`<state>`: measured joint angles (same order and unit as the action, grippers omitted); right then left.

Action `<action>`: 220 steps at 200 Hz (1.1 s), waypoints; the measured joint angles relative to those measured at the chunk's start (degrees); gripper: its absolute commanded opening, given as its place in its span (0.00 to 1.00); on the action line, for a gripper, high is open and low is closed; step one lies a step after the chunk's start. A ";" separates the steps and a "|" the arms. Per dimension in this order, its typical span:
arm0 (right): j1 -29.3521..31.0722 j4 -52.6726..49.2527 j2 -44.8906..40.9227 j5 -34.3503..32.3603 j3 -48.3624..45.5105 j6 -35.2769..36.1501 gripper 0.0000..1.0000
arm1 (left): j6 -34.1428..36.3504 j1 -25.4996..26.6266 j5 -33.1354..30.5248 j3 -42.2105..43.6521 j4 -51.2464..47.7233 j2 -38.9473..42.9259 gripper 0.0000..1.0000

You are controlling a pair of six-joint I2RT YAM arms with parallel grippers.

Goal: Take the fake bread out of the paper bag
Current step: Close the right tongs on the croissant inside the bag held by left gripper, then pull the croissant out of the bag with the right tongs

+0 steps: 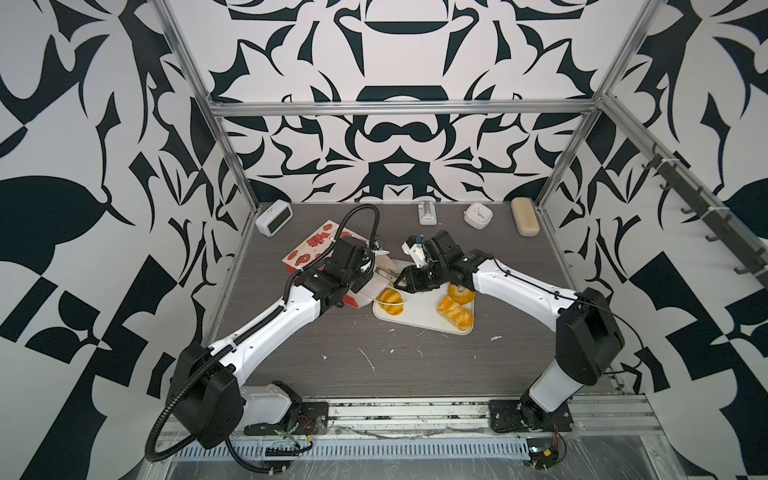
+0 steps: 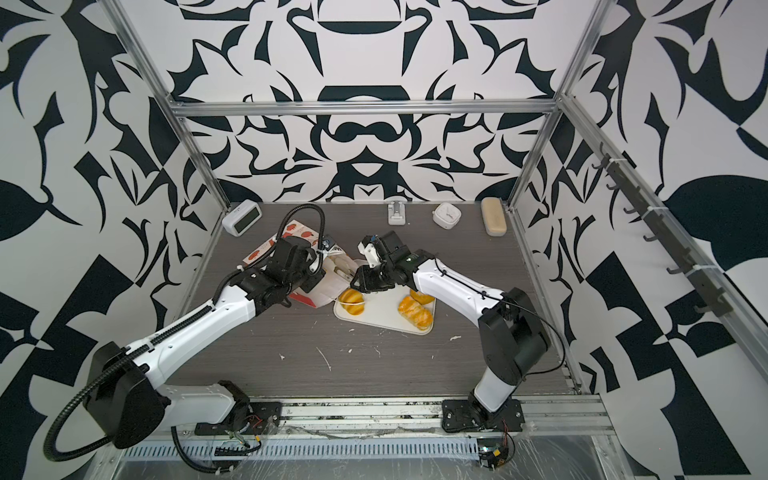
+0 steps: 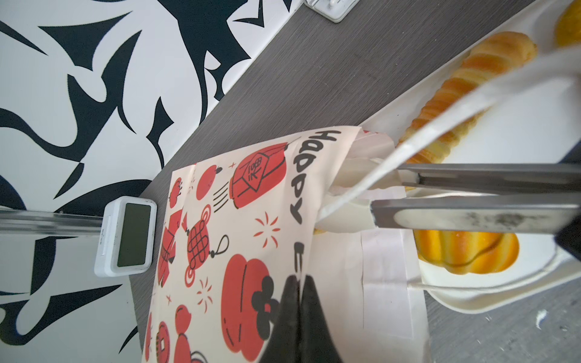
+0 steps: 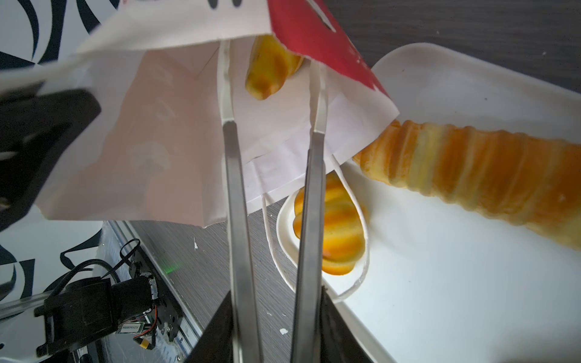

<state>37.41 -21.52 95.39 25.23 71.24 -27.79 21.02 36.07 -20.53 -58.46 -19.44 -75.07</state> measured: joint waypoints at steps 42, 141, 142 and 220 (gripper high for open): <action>0.00 0.00 3.06 0.35 2.84 -0.39 0.40 | 0.00 0.02 0.02 0.00 0.37 -0.26 0.00; -0.09 -0.09 10.84 1.09 7.72 -0.57 0.20 | -0.02 0.00 0.00 0.00 1.36 -1.07 0.00; -0.09 -0.04 10.82 1.14 7.72 -0.79 0.20 | -0.02 0.00 -0.02 0.00 1.36 -1.09 0.00; -0.09 -5.95 1.66 -0.17 5.42 1.25 0.15 | -3.21 -2.21 -1.16 -1.79 1.42 -4.55 0.00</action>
<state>37.32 -27.46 97.06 25.06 76.66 -26.55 17.80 33.87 -21.69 -60.25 -18.02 -79.61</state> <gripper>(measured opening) 0.257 0.048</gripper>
